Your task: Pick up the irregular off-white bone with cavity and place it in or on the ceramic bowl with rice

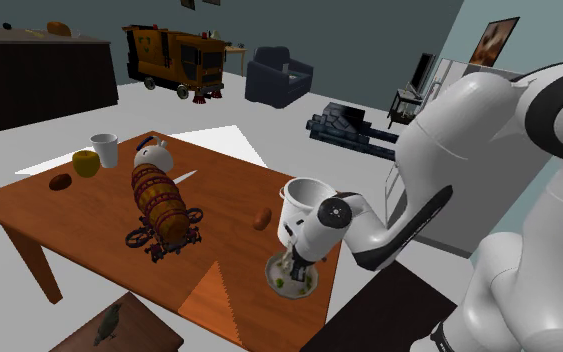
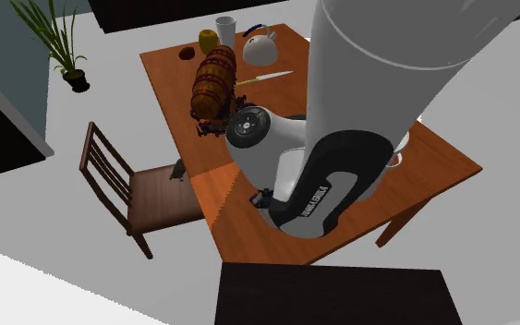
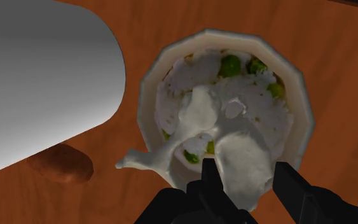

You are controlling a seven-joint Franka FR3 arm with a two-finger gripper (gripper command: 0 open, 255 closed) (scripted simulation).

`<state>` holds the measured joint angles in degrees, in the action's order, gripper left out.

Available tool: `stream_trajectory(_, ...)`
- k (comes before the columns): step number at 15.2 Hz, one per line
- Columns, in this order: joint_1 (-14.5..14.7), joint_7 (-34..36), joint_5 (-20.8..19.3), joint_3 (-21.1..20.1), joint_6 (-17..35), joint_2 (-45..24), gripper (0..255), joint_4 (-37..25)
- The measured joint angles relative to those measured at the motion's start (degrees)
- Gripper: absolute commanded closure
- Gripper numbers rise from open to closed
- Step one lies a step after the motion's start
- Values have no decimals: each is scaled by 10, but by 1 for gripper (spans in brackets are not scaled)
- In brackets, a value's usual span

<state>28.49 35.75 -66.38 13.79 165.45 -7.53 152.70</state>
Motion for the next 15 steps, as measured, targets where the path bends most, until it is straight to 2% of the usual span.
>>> stream_trajectory(7,15,122,-114,21,34,-78,255,-38)
stream_trajectory(13,17,135,-125,23,37,-84,255,-43)
stream_trajectory(14,17,134,-125,23,37,-84,0,-43)
stream_trajectory(15,16,134,-125,23,37,-84,0,-42)
